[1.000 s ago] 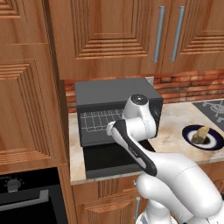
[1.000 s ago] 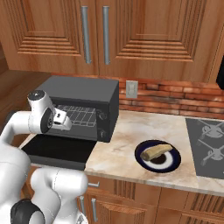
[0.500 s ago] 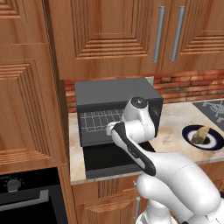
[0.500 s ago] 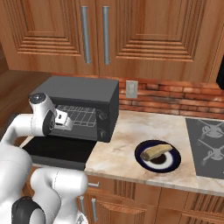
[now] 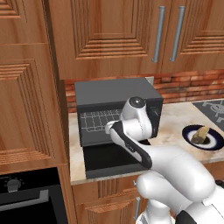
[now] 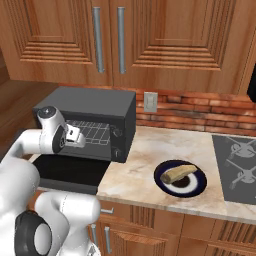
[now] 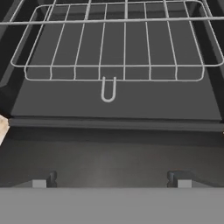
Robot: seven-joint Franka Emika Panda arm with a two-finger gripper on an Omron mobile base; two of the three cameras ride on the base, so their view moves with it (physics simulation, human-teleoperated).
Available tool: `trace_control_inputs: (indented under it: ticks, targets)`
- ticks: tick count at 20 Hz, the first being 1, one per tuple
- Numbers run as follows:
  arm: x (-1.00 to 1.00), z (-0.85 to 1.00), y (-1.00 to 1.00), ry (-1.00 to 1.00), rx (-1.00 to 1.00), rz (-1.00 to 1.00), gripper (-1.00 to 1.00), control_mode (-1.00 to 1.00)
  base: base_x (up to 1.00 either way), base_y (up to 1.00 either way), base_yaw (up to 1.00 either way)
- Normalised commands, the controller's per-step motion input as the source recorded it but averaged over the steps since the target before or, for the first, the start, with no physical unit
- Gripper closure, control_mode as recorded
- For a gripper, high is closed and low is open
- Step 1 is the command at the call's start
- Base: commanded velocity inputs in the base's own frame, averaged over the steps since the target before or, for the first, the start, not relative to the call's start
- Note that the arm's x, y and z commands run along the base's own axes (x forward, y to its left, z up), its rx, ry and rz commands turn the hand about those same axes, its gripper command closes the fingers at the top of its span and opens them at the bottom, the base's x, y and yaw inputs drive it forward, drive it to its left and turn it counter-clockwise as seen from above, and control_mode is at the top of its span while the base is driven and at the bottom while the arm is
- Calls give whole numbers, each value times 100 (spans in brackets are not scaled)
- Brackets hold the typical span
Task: Pull the toaster oven rack outwards. Pick up the baguette from the plate and place it on the toaster oven rack. Close the toaster oven door fully and set the temperature to the lowest setting.
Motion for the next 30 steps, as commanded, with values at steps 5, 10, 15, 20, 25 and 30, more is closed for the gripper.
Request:
trace_control_inputs:
  ticks: [5,10,15,20,25,30]
  targets:
    - [13,-18,0,0,-1,0,-100,-100,0,0,0]
    - [11,-14,0,0,0,0,-100,-100,0,0,0]
    - [12,-8,0,0,0,0,-100,-100,0,0,0]
    - [12,-9,1,0,-1,0,-100,-100,0,0,0]
    - [14,-12,5,0,-1,0,-100,-100,0,0,0]
    - [10,-10,6,0,-1,0,-100,-100,0,0,0]
